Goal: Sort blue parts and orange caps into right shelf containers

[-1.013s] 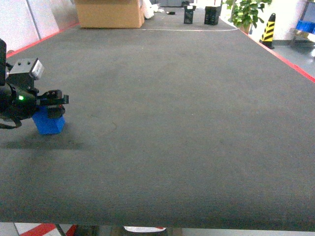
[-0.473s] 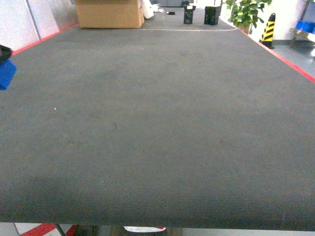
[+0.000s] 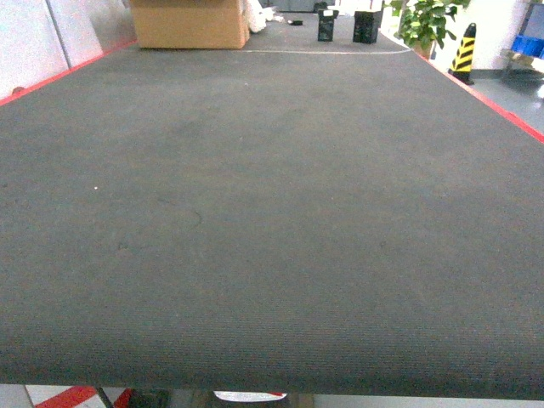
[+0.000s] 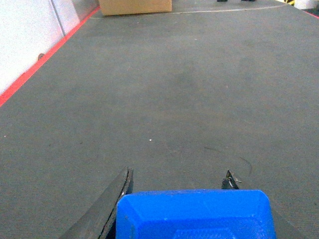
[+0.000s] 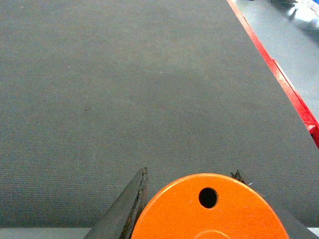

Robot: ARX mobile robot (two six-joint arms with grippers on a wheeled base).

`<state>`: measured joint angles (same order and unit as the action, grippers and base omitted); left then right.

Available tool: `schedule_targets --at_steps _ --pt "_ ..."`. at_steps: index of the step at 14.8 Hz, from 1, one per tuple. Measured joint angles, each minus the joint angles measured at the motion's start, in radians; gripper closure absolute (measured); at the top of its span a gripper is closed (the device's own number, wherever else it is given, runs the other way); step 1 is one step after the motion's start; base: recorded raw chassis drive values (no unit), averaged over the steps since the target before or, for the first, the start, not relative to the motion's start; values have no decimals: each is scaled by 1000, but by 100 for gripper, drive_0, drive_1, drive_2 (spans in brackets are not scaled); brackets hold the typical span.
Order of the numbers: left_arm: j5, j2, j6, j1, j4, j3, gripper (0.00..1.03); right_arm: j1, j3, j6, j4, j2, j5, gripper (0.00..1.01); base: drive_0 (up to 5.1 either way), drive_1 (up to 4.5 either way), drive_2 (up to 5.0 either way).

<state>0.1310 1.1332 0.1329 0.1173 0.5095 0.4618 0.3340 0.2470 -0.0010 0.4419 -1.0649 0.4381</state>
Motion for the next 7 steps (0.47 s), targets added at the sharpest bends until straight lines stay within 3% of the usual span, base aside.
schedule_targets --at_steps 7 --pt "0 0 1 0 0 0 58 0 0 0 0 0 0 59 0 0 0"
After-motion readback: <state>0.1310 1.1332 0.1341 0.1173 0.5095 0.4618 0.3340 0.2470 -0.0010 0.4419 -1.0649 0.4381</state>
